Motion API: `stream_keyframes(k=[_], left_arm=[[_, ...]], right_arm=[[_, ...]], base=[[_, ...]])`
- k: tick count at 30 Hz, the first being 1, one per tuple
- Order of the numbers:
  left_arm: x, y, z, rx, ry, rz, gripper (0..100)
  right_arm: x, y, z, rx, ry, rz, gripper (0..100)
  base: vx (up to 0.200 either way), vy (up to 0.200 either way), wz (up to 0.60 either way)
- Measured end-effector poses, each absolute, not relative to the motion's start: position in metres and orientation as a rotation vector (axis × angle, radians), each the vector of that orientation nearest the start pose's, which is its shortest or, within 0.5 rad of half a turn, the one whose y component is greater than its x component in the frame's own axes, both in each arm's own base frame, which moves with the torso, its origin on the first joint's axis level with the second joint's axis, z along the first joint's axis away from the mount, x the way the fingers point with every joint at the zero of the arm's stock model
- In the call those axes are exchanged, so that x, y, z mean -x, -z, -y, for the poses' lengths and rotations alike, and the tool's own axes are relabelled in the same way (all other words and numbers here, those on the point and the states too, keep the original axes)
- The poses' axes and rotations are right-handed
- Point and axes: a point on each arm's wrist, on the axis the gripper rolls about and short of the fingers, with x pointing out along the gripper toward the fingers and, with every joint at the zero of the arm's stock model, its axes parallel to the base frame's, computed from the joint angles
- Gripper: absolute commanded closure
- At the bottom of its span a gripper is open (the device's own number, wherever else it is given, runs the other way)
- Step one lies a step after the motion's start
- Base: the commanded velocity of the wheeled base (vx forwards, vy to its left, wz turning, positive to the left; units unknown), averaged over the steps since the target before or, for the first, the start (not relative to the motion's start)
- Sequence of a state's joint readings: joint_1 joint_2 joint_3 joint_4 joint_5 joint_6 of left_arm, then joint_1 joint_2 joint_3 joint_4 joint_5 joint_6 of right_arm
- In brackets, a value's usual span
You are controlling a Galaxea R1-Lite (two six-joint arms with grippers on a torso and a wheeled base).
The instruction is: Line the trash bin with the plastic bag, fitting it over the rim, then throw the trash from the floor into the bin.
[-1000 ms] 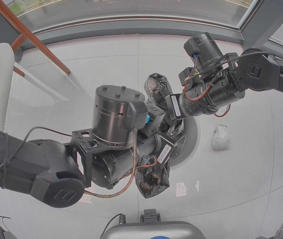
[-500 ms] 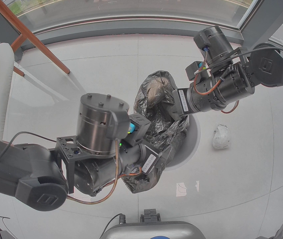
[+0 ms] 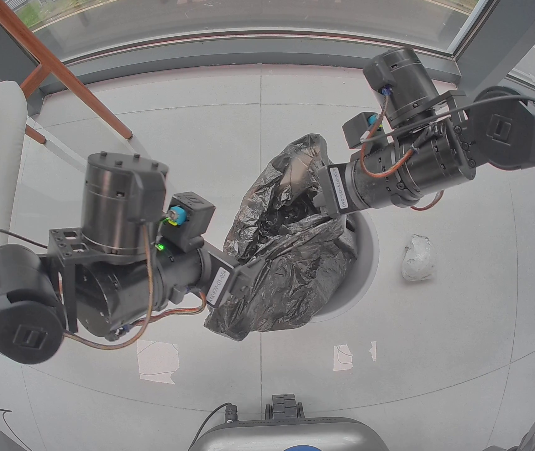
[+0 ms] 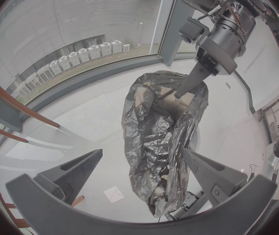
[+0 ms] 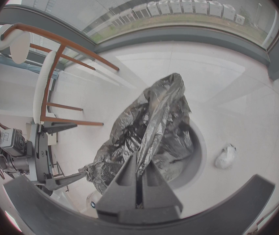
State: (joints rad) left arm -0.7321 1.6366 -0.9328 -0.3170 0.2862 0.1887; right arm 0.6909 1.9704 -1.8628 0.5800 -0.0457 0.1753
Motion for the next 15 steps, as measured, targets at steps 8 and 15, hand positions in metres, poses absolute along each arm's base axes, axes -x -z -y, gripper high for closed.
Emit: stream_keyframes(k=[8, 15], left_arm=[[-0.216, -0.208, 0.176, -0.368, 0.450, -0.307, 0], [-0.212, -0.195, 0.172, -0.344, 0.460, -0.356, 0]], right_arm=[[-0.293, -0.247, -0.249, 0.128, -0.572, -0.747, 100], [-0.301, -0.229, -0.240, 0.152, -0.555, -0.803, 100]], base=[[0.000, 0.000, 0.00], [0.000, 0.000, 0.00]])
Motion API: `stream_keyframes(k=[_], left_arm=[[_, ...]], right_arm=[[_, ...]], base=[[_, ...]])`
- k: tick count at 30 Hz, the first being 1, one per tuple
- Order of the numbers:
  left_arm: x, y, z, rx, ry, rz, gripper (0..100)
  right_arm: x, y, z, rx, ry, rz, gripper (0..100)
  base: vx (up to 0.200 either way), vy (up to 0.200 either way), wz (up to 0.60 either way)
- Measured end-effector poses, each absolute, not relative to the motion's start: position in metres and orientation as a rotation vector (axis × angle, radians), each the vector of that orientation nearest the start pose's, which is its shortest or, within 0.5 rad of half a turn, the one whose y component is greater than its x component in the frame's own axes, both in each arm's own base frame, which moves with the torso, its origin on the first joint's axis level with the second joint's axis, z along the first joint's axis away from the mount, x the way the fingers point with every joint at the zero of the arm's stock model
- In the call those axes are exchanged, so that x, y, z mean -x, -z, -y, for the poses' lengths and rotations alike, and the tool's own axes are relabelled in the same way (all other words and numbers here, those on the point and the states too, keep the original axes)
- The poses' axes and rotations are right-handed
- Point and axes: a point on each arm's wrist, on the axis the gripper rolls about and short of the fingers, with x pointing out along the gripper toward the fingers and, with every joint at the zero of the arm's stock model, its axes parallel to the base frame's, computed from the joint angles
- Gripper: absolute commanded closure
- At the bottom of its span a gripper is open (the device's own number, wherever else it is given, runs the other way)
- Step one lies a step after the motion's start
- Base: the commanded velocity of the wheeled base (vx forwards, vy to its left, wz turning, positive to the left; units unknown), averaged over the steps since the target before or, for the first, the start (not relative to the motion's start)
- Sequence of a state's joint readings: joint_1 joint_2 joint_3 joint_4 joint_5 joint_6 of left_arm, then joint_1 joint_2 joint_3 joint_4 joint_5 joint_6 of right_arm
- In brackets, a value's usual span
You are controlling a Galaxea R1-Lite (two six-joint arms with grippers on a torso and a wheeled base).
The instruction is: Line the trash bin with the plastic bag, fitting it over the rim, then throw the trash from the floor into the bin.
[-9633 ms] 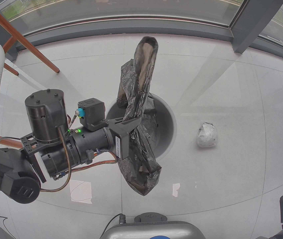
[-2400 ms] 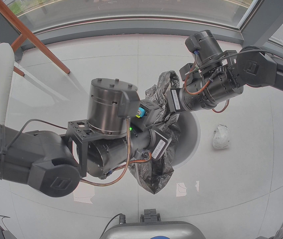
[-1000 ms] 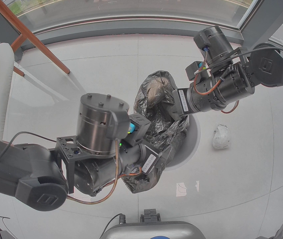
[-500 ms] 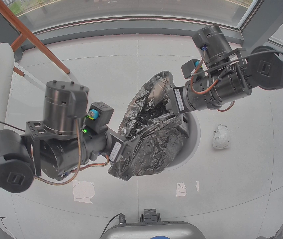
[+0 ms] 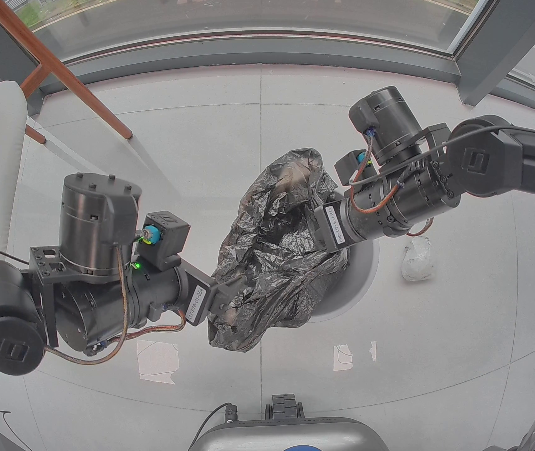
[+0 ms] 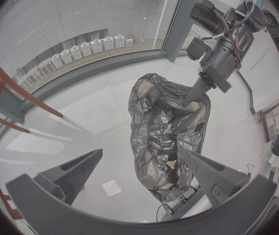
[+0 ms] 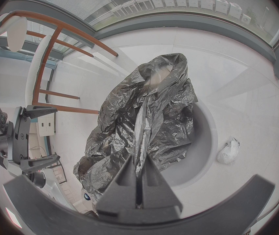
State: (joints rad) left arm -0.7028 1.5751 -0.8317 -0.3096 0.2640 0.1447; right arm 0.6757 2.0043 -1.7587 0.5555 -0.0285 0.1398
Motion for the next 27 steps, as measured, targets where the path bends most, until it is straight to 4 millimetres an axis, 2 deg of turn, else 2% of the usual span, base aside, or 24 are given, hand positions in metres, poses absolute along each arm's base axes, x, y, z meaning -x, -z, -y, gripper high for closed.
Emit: stream_keyframes(k=[4, 8, 16, 21, 27], left_arm=[[-0.221, -0.191, 0.164, -0.325, 0.464, -0.379, 0], [-0.240, -0.182, 0.156, -0.306, 0.468, -0.408, 0], [-0.288, -0.163, 0.158, -0.267, 0.409, -0.360, 0], [-0.317, -0.151, 0.159, -0.250, 0.380, -0.349, 0], [-0.334, -0.156, 0.162, -0.237, 0.390, -0.342, 0]], right_arm=[[-0.303, -0.228, -0.237, 0.152, -0.550, -0.811, 100], [-0.303, -0.229, -0.235, 0.153, -0.547, -0.811, 100], [-0.309, -0.228, -0.223, 0.144, -0.516, -0.819, 100], [-0.321, -0.228, -0.204, 0.128, -0.474, -0.818, 100], [-0.327, -0.230, -0.194, 0.115, -0.451, -0.812, 100]], base=[[0.000, 0.000, 0.00], [0.000, 0.000, 0.00], [0.000, 0.000, 0.00], [0.000, 0.000, 0.00], [0.000, 0.000, 0.00]])
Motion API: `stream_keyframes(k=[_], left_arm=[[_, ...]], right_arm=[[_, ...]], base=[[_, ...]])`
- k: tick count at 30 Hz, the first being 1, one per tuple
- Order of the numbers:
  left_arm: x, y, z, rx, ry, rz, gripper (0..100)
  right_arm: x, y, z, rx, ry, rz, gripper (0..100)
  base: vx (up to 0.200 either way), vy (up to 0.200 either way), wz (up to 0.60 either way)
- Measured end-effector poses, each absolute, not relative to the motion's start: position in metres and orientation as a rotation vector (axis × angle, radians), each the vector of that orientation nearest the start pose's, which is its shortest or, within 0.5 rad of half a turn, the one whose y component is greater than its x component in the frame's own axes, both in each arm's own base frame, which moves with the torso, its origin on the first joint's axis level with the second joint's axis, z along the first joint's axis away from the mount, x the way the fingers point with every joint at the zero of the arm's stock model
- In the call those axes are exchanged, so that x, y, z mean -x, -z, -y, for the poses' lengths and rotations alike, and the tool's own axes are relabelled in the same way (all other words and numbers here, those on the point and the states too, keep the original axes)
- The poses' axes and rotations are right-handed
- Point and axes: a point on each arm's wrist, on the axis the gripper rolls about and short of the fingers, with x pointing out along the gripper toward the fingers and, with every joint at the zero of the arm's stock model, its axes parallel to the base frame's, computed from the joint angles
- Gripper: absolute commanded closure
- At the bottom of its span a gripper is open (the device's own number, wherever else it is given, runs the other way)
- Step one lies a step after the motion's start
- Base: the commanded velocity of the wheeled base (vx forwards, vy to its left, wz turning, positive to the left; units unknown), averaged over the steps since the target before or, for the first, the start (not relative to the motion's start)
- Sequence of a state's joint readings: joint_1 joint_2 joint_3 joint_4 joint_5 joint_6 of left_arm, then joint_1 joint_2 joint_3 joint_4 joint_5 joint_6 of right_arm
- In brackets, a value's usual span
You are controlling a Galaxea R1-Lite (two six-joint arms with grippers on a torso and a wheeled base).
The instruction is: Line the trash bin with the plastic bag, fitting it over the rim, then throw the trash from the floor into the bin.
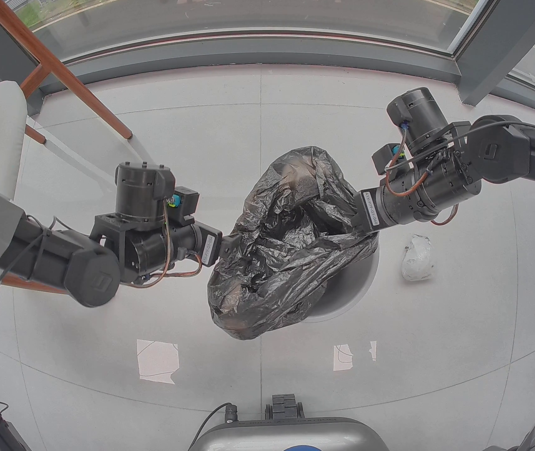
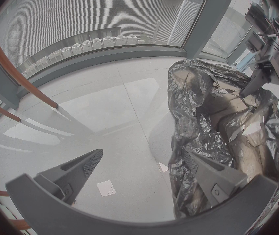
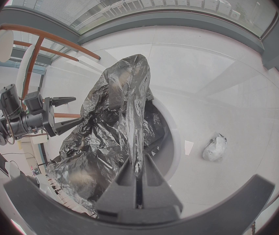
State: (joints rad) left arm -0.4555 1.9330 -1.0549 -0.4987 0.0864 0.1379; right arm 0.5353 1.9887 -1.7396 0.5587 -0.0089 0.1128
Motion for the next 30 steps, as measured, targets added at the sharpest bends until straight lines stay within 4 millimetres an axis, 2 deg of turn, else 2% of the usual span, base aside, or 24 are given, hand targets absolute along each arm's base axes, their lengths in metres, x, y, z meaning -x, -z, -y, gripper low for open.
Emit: stream_keyframes(k=[9, 11, 18, 30], left_arm=[[-0.341, -0.201, 0.164, -0.202, 0.391, -0.328, 0], [-0.340, -0.205, 0.164, -0.198, 0.391, -0.319, 0], [-0.329, -0.199, 0.170, -0.161, 0.414, -0.355, 0], [-0.307, -0.182, 0.183, -0.148, 0.574, -0.433, 0]], right_arm=[[-0.330, -0.231, -0.189, 0.110, -0.438, -0.810, 100], [-0.331, -0.231, -0.188, 0.108, -0.435, -0.811, 100], [-0.338, -0.232, -0.177, 0.097, -0.408, -0.802, 100], [-0.337, -0.236, -0.176, 0.107, -0.415, -0.789, 100]], base=[[0.000, 0.000, 0.00], [0.000, 0.000, 0.00], [0.000, 0.000, 0.00], [0.000, 0.000, 0.00]])
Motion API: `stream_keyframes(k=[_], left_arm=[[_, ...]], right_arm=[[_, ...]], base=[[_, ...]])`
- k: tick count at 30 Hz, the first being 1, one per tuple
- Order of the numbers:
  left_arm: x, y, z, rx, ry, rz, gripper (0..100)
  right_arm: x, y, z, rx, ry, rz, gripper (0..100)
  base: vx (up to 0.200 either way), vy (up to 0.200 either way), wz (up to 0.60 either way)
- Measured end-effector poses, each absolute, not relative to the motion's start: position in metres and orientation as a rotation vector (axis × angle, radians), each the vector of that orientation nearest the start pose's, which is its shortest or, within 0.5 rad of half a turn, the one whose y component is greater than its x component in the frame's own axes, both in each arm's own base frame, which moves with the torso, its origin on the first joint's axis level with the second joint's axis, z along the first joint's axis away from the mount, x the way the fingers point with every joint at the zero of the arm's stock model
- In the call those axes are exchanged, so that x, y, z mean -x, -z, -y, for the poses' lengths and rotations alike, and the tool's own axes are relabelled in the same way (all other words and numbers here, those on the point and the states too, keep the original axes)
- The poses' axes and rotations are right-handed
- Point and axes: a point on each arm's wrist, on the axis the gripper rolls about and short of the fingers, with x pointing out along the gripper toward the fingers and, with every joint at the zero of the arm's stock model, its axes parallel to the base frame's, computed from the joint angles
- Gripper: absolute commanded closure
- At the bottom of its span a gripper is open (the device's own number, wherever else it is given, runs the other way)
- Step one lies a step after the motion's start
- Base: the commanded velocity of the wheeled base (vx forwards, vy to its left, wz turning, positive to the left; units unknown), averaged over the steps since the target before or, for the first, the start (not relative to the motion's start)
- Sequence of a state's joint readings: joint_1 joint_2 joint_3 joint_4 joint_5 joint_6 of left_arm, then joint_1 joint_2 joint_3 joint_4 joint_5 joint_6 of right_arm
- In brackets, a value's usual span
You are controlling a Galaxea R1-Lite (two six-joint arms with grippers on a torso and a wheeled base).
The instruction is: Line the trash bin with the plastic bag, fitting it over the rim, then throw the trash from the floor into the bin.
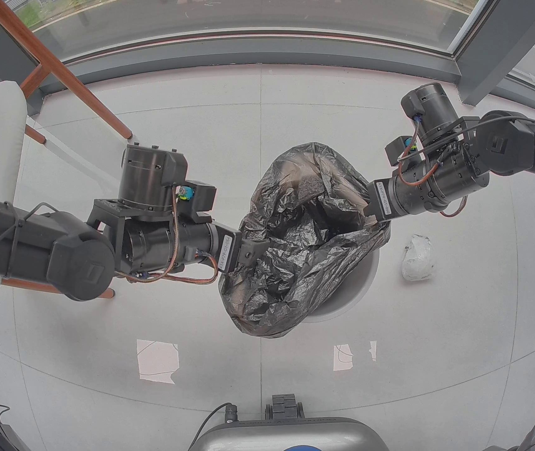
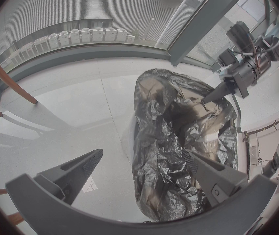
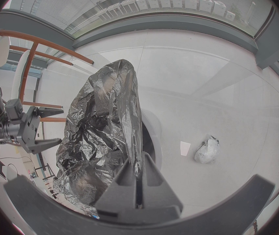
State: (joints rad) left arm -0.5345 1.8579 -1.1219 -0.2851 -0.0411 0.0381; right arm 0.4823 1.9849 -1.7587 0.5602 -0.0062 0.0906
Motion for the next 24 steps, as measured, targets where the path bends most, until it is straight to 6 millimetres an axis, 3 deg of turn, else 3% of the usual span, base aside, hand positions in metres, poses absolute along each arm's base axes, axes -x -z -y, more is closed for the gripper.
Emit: stream_keyframes(k=[11, 12, 21, 24], left_arm=[[-0.309, -0.167, 0.185, -0.154, 0.570, -0.447, 0], [-0.310, -0.166, 0.186, -0.153, 0.569, -0.442, 100], [-0.331, -0.152, 0.192, -0.127, 0.538, -0.393, 100], [-0.337, -0.156, 0.194, -0.122, 0.529, -0.378, 100]], right_arm=[[-0.333, -0.239, -0.180, 0.111, -0.428, -0.783, 100], [-0.333, -0.240, -0.180, 0.111, -0.430, -0.780, 100], [-0.327, -0.246, -0.179, 0.115, -0.438, -0.765, 100], [-0.327, -0.248, -0.177, 0.119, -0.437, -0.761, 100]], base=[[0.000, 0.000, 0.00], [0.000, 0.000, 0.00], [0.000, 0.000, 0.00], [0.000, 0.000, 0.00]])
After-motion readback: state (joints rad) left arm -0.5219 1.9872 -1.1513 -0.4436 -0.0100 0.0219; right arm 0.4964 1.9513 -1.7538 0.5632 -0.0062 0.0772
